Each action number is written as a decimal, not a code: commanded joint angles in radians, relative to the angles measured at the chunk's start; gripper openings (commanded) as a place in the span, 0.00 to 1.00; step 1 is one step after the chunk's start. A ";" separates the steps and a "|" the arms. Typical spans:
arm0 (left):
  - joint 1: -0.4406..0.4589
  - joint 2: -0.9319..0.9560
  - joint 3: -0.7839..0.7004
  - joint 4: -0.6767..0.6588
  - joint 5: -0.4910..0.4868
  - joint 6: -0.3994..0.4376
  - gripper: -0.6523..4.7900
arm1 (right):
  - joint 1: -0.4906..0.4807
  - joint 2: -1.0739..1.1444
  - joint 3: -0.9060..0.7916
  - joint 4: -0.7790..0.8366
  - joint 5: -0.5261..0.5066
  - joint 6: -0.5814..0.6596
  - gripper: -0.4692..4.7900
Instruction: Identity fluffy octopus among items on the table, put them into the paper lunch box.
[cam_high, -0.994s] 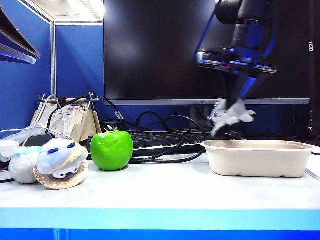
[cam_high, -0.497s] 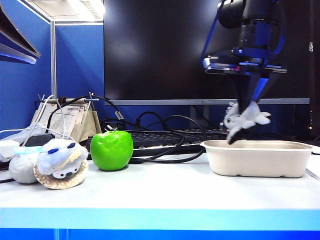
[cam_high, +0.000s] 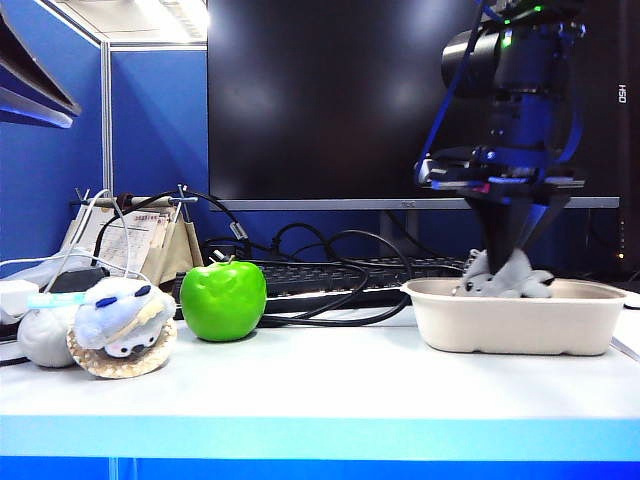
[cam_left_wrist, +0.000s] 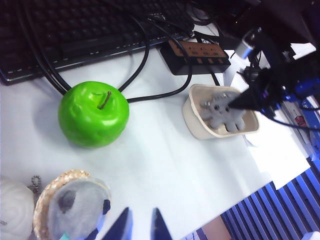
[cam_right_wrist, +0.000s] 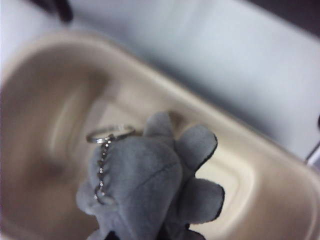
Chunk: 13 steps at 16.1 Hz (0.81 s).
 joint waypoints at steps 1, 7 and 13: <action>0.001 -0.002 0.006 0.013 0.006 0.002 0.23 | 0.000 -0.005 -0.002 0.056 -0.002 -0.003 0.08; 0.001 -0.002 0.006 0.013 0.006 0.002 0.23 | 0.000 -0.005 -0.002 0.052 -0.002 0.002 0.74; 0.001 -0.002 0.006 0.013 0.006 0.002 0.23 | 0.000 -0.005 -0.002 0.057 -0.001 0.002 0.94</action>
